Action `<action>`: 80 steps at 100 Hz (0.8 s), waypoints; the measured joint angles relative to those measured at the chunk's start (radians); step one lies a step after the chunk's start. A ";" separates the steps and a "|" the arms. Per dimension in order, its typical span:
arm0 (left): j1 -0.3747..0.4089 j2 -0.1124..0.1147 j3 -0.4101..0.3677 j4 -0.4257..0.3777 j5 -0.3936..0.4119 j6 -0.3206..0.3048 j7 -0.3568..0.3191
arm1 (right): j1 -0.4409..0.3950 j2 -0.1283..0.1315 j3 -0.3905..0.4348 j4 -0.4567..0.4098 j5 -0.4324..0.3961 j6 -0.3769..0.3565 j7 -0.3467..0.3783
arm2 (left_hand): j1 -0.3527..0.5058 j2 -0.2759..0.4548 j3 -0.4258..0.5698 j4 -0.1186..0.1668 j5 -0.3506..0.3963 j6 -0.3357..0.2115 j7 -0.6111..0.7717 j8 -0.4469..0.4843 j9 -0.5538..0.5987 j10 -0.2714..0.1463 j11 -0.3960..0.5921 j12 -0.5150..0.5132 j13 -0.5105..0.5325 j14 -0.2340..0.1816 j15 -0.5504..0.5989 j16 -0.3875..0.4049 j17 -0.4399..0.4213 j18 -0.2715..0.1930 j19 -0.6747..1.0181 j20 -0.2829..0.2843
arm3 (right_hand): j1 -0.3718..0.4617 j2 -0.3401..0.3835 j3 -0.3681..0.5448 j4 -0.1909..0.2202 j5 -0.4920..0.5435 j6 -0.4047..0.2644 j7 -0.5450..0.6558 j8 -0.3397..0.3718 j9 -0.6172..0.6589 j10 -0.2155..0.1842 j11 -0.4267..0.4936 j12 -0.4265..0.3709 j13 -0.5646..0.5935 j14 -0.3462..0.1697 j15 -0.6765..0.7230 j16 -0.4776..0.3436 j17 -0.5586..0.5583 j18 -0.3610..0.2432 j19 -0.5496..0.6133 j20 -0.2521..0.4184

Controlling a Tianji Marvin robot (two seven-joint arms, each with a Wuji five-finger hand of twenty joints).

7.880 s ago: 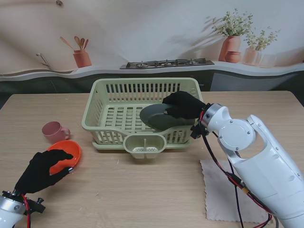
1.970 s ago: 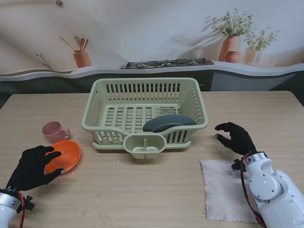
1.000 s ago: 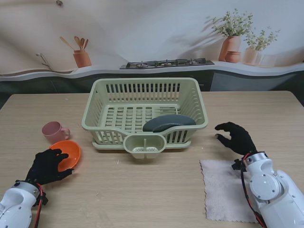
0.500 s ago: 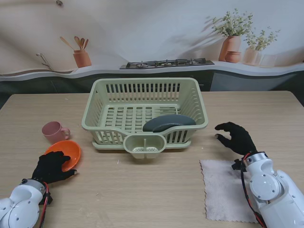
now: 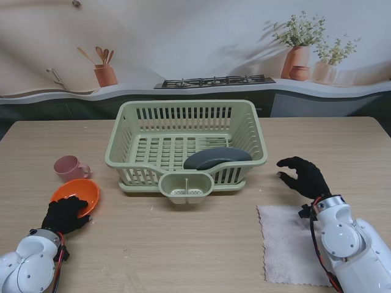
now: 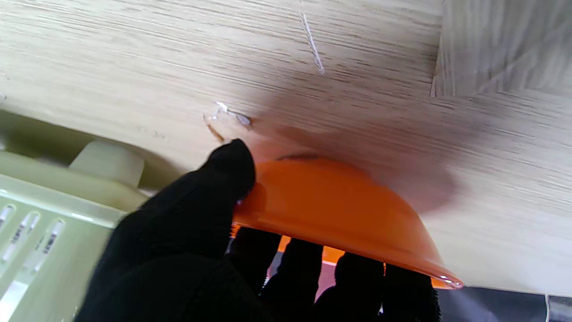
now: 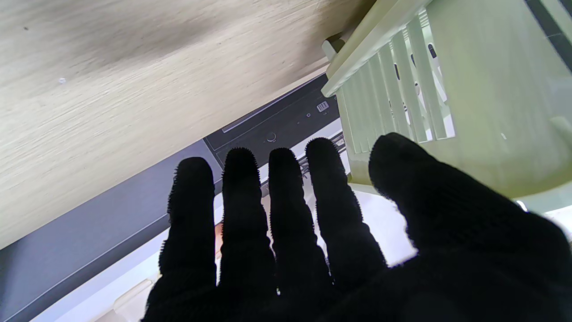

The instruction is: Clear dishes and wipe the table

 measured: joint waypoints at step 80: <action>0.109 -0.012 -0.105 -0.098 0.115 -0.182 0.113 | 0.000 0.000 0.006 0.000 0.002 -0.014 0.002 | 0.197 0.021 -0.109 -0.007 0.119 0.043 0.397 0.276 0.366 0.126 0.241 0.225 0.435 0.156 0.418 0.305 0.387 0.261 0.342 0.313 | -0.012 0.000 0.000 0.000 0.000 0.000 -0.001 0.000 0.000 0.000 -0.001 -0.008 0.000 0.000 -0.008 0.000 -0.005 0.001 -0.004 0.000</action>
